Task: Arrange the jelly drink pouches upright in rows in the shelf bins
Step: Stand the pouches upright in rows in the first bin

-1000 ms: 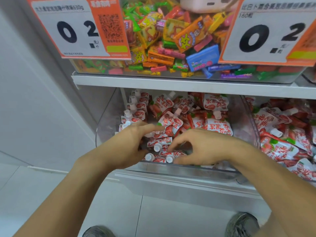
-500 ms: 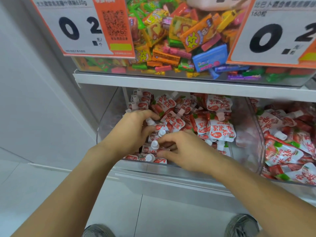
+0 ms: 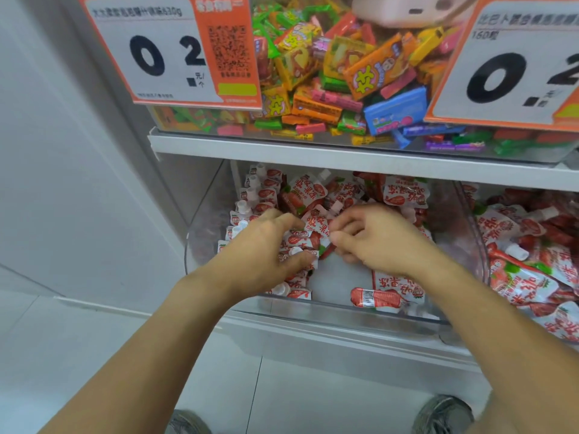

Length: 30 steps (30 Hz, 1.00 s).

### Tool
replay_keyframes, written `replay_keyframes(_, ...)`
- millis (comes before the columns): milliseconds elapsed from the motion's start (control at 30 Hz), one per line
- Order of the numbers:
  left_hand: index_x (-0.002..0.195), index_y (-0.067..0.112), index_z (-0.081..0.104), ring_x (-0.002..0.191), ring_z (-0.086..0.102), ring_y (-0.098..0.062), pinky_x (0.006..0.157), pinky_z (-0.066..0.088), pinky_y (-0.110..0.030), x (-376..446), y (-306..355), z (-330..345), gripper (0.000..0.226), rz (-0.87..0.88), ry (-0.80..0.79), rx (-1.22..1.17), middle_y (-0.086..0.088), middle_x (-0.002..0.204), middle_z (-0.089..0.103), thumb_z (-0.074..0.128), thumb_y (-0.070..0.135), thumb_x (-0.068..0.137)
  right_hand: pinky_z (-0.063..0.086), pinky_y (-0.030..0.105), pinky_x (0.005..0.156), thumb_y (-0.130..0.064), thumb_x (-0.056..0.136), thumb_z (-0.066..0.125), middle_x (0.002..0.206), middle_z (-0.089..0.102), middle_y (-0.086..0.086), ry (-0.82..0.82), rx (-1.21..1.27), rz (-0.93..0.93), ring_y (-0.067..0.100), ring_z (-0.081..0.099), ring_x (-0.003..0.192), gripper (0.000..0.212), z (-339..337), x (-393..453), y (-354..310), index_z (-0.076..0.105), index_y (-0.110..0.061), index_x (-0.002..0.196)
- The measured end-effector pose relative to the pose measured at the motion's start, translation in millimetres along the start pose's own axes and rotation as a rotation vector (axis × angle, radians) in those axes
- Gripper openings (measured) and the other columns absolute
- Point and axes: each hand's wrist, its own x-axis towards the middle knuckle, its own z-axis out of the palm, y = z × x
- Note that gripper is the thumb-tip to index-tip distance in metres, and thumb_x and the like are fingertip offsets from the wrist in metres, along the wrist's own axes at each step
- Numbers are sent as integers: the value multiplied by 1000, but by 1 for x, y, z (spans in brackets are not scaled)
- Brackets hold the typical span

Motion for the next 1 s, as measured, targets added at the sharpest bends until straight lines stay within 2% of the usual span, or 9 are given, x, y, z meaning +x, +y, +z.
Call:
replay_keyframes(133,129,24,55,109,55,-10,83,38,-15,1,4,-3,49,2,16,5,3,124,59,68,28,82,59,48,84,-23,87,74,83,73,7,-105,167,51,24,74,80,17,29,6,-2,66,-15,99)
replay_keyframes(267,117,21,67,100,58,-8,85,42,-14,0,4,-5,38,61,22,35,4,116,65,66,13,79,59,40,86,-2,91,65,95,71,14,-202,435,179,29,72,97,17,23,9,-3,63,-5,107)
replay_keyframes(333,116,18,68,106,57,-11,90,42,-16,0,3,-3,38,88,14,62,3,118,64,61,10,80,60,34,83,-8,90,67,93,72,5,-93,212,109,23,71,95,14,7,13,4,66,-13,103)
replay_keyframes(400,121,17,66,114,53,-16,99,44,-28,3,1,1,42,91,-10,83,2,123,61,56,11,81,55,26,80,-14,89,67,93,69,-6,158,-122,9,16,68,93,14,-1,18,12,66,-21,101)
replay_keyframes(500,130,18,58,115,45,-20,100,42,-37,6,1,5,47,79,-71,126,1,130,56,54,19,83,52,29,84,-15,90,63,110,67,3,347,-311,-127,22,62,102,31,10,30,14,60,-17,121)
replay_keyframes(733,133,25,54,118,46,-17,101,41,-35,6,0,1,49,42,-130,92,6,128,55,58,20,84,51,35,80,-42,85,72,145,34,24,305,-671,0,35,56,114,75,27,47,2,36,-11,143)
replay_keyframes(800,133,27,54,118,44,-15,102,40,-32,7,-1,0,50,42,-135,91,7,129,54,59,20,84,46,34,75,-36,81,76,136,44,18,322,-590,-50,34,55,112,68,25,42,3,42,-11,134)
replay_keyframes(900,134,27,54,120,44,-15,103,39,-31,8,-2,1,51,42,-146,92,8,131,53,58,19,84,35,28,65,-22,83,72,103,61,9,387,-483,-173,29,58,95,32,17,34,6,53,-13,107)
replay_keyframes(1000,132,25,55,115,51,-15,96,43,-26,7,-3,0,49,22,-116,56,6,128,54,60,21,84,48,31,71,-15,83,71,93,66,2,486,-291,-347,23,62,90,18,11,30,5,59,-15,96)
